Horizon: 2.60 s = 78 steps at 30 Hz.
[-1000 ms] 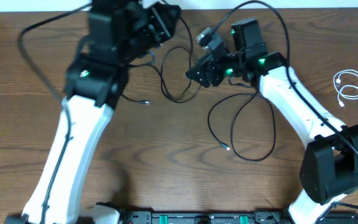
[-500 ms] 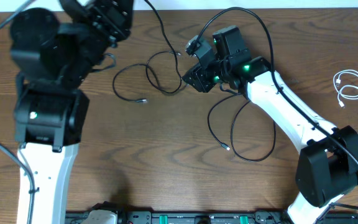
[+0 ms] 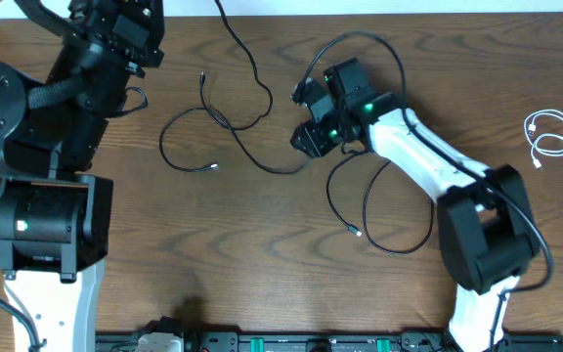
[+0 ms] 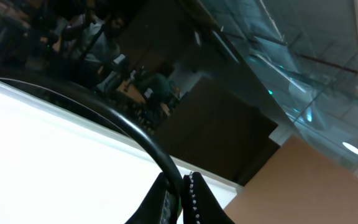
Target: Untangle cables
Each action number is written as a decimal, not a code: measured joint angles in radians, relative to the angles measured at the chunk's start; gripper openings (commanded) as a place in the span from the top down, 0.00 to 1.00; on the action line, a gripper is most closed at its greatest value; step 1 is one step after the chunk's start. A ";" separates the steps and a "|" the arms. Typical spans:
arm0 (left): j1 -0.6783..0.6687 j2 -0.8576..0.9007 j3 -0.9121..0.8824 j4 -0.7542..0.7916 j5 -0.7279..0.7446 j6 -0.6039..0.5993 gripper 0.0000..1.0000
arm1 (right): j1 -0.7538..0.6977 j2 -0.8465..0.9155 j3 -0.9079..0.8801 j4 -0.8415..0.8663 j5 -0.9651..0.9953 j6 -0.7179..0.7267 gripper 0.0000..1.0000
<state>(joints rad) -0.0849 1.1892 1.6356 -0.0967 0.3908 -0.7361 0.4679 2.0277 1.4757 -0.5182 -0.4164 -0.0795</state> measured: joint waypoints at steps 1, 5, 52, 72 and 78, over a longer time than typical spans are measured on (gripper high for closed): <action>0.000 0.002 0.000 0.000 -0.003 0.000 0.93 | 0.000 0.014 0.000 -0.003 0.000 0.008 0.49; 0.000 0.004 0.000 -0.001 -0.007 0.000 0.93 | 0.000 0.076 0.000 -0.026 0.002 0.050 0.48; 0.000 0.010 0.001 -0.175 -0.014 0.080 0.93 | 0.034 -0.069 0.010 0.364 -0.225 0.145 0.99; -0.004 0.404 0.001 -0.475 0.278 0.181 0.92 | -0.119 -0.441 0.010 0.379 -0.411 0.238 0.99; -0.023 0.528 0.001 -0.476 0.501 0.183 0.93 | -0.119 -0.447 0.010 0.377 -0.408 0.240 0.99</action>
<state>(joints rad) -0.1081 1.7172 1.6367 -0.5724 0.8921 -0.5533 0.3489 1.5810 1.4857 -0.1413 -0.8242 0.1608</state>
